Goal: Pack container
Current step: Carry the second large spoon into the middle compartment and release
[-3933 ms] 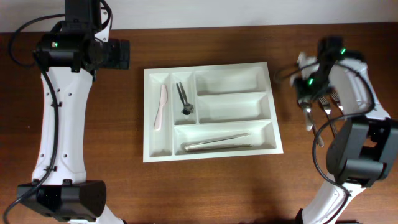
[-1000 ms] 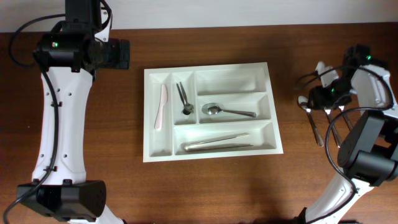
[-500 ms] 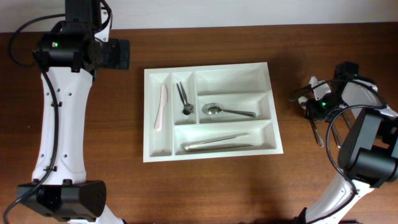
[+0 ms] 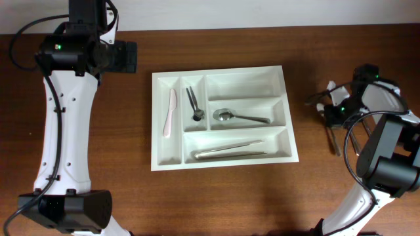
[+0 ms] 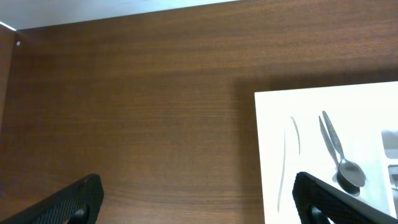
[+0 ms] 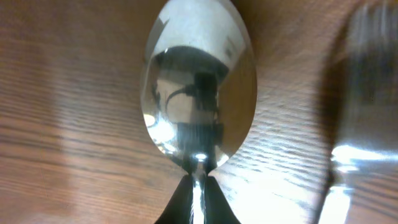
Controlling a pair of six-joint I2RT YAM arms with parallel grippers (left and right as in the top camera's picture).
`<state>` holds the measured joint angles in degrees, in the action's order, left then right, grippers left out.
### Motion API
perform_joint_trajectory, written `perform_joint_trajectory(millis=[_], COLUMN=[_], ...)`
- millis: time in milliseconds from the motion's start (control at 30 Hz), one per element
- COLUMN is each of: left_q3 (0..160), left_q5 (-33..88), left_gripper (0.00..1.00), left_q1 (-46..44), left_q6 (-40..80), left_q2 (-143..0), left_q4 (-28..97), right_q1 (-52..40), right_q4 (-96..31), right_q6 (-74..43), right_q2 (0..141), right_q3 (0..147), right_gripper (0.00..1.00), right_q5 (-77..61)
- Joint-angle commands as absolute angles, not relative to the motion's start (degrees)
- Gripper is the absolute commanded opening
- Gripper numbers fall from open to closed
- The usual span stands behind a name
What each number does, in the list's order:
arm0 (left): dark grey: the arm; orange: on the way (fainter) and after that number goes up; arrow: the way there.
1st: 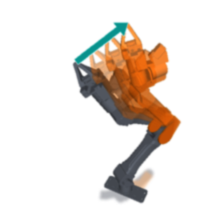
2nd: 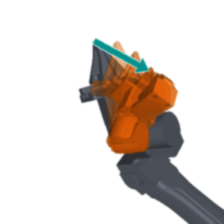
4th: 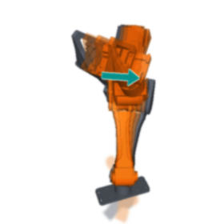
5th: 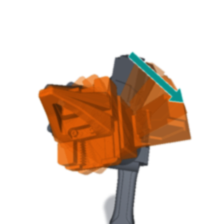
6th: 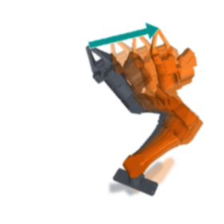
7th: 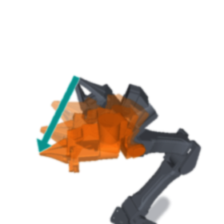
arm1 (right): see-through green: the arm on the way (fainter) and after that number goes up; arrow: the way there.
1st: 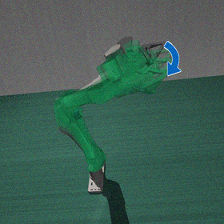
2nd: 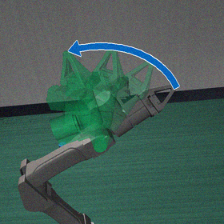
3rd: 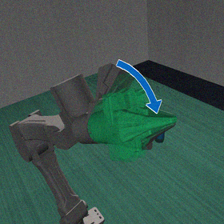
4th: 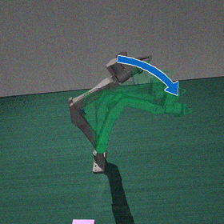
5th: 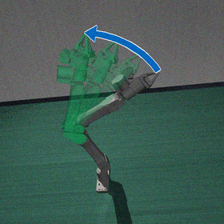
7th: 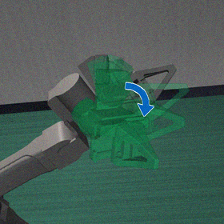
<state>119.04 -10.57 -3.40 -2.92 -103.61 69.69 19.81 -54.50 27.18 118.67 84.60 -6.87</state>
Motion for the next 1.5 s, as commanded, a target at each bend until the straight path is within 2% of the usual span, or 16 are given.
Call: perform_joint_trajectory(millis=[0,133,333,600,933,1467], left_q3=[119.5,119.5,119.5,119.5,119.5,119.5], left_q5=[-10.9,-10.9,-11.0,-10.9,-10.9,-11.0], left_gripper=[0.99,0.99,0.99,0.99,0.99,0.99], left_q1=[-3.3,-3.3,-3.3,-3.3,-3.3,-3.3], left_q6=[-2.2,-2.2,-2.2,-2.1,-2.2,-2.2], left_q2=[-103.3,-103.3,-103.3,-103.3,-103.3,-103.3], left_q4=[69.8,69.7,69.7,69.7,69.7,69.7], right_q1=[17.7,14.0,4.1,-8.1,-15.0,-15.5], right_q4=[-57.2,-62.7,-70.3,-76.2,-77.8,-78.4], right_q6=[26.7,30.8,47.5,63.9,64.7,64.7], right_q2=[117.2,117.2,117.2,117.8,121.1,128.4], right_q3=[94.3,104.9,118.2,118.8,118.2,113.9], right_gripper=[0.04,0.04,0.04,0.04,0.04,0.04], right_q5=[-7.1,-9.1,-16.7,-16.7,-16.7,-17.6])
